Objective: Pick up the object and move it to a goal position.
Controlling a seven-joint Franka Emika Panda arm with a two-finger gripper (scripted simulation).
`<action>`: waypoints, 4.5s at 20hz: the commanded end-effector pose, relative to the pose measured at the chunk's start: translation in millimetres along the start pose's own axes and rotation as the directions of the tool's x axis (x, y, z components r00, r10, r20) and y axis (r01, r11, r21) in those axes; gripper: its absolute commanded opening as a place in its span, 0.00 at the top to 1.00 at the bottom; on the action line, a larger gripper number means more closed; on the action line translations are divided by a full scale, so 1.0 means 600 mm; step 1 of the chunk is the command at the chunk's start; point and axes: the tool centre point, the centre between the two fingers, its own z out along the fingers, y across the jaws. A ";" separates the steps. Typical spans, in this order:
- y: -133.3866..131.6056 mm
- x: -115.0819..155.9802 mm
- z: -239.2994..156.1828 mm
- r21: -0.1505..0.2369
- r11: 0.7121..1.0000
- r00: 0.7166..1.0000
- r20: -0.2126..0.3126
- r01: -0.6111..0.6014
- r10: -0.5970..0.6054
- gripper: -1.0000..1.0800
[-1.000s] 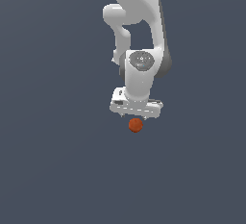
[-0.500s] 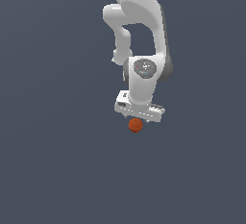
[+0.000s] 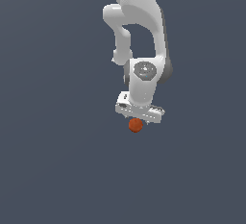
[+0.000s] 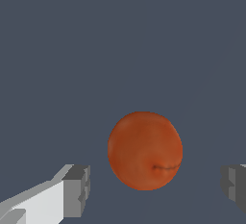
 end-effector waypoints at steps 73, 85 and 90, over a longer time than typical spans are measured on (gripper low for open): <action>0.350 0.166 -0.569 0.000 1.000 1.000 0.001 -0.003 0.003 1.00; 0.388 0.191 -0.642 -0.001 1.000 1.000 0.001 -0.003 0.003 1.00; 0.395 0.196 -0.654 -0.001 1.000 1.000 0.001 -0.003 0.003 1.00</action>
